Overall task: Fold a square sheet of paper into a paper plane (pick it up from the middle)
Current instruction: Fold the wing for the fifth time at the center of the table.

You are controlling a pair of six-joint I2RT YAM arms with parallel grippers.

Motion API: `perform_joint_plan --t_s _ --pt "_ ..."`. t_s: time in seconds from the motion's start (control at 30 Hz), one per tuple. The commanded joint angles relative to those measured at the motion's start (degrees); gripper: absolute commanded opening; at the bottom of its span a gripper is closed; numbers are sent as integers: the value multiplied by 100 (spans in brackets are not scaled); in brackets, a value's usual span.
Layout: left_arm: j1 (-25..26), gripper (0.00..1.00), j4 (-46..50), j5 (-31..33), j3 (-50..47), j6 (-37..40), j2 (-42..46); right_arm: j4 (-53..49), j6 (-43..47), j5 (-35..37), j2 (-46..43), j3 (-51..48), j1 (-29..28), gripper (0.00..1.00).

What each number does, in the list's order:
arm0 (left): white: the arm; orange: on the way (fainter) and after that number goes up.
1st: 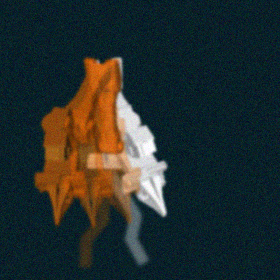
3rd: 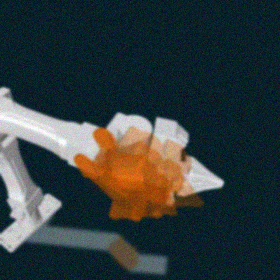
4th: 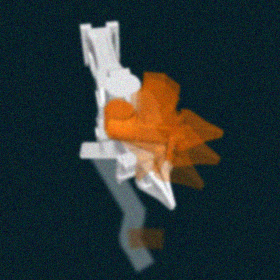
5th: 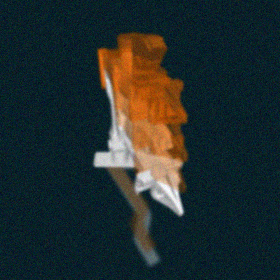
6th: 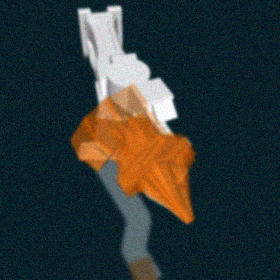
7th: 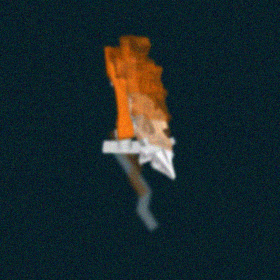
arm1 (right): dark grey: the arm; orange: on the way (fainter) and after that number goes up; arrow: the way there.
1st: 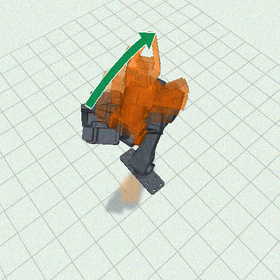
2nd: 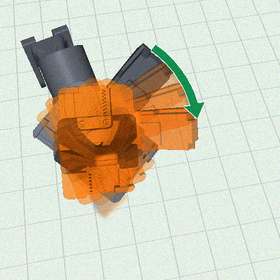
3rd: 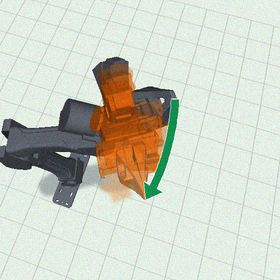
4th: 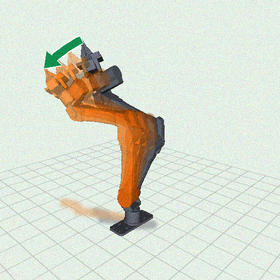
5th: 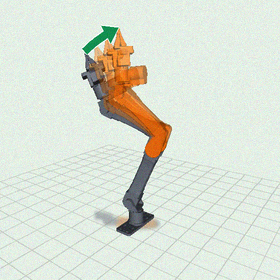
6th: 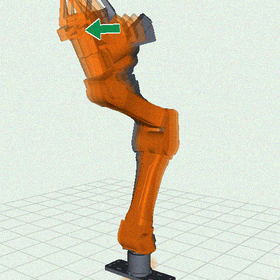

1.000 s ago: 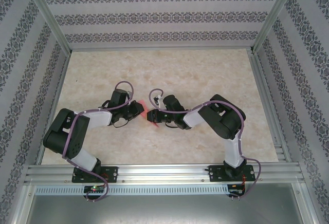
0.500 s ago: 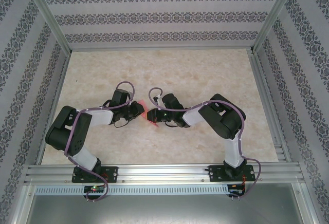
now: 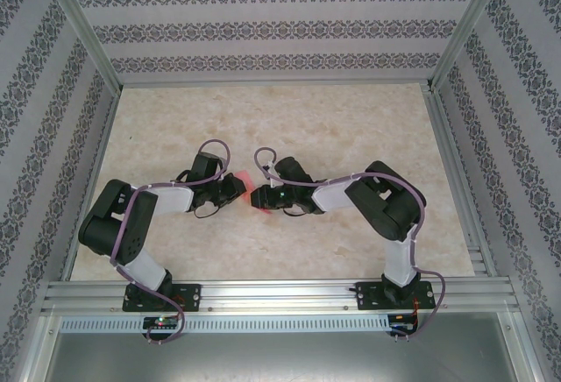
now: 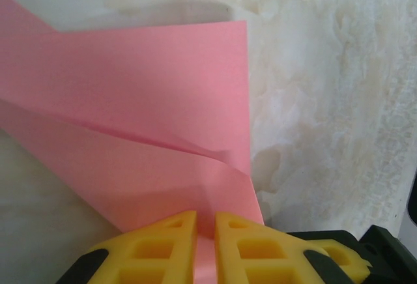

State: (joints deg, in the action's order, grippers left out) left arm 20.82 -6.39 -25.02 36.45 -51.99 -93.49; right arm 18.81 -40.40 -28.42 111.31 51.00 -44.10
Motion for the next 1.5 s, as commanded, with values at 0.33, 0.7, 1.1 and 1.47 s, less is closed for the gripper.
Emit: perform_joint_plan --t_s 0.33,0.7,1.1,1.47 --pt "68 15 58 -24 164 160 -160 -779 191 -20 -329 -64 -2 22" --pt "65 15 121 -98 218 232 -160 -1091 178 -51 -472 -20 1 25" --pt "63 15 90 -177 230 243 -187 -2056 584 553 -781 310 -77 28" --pt "63 15 81 -215 236 235 -196 -2710 982 1191 -873 862 -315 35"
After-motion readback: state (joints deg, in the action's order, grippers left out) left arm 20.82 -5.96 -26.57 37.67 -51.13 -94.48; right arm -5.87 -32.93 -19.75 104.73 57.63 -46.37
